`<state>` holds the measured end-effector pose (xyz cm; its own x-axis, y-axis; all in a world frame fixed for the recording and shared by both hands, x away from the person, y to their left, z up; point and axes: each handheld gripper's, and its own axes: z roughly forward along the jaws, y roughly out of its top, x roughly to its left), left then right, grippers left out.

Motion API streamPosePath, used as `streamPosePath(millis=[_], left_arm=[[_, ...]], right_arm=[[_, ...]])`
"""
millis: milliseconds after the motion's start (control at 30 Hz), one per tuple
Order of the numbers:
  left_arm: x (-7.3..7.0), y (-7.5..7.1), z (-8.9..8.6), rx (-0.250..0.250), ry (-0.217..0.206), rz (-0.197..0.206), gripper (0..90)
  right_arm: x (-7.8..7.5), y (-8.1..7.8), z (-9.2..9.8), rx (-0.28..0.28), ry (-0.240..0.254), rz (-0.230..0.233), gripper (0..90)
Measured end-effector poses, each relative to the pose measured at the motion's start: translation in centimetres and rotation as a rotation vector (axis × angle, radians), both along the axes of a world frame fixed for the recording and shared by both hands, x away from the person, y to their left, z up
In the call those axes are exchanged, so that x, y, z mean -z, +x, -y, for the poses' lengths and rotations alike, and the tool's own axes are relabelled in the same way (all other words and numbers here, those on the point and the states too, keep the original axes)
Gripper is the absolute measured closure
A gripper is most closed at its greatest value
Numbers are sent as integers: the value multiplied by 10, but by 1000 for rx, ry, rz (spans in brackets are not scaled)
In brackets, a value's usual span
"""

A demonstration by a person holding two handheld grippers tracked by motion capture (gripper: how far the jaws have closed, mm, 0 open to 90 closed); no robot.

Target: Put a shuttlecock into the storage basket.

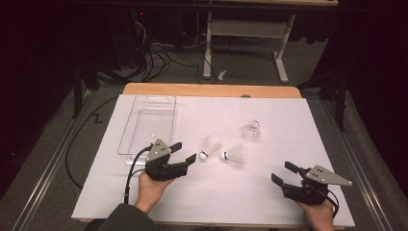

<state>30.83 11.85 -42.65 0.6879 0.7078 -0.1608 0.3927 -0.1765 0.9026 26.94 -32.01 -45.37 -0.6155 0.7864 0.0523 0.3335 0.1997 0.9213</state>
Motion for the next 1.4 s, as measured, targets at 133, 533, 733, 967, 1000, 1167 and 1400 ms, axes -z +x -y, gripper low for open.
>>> streamPosePath(millis=[133,533,733,967,1000,1167,1400], left_arm=[[0,2,1,0,0,-2,331],[-1,8,7,3,-2,2,333],[-3,11,12,7,1,4,334],[-4,15,16,9,17,9,337],[-4,15,17,7,15,9,337],[-3,18,18,5,12,5,338],[-4,22,22,4,14,3,339]], right_arm=[[0,0,0,0,1,-1,292],[0,0,0,0,1,-1,292],[0,0,0,-1,2,-1,292],[0,0,0,-3,1,-1,292],[0,0,0,-3,1,-1,292],[0,0,0,-3,1,-1,292],[0,0,0,-3,2,-2,292]])
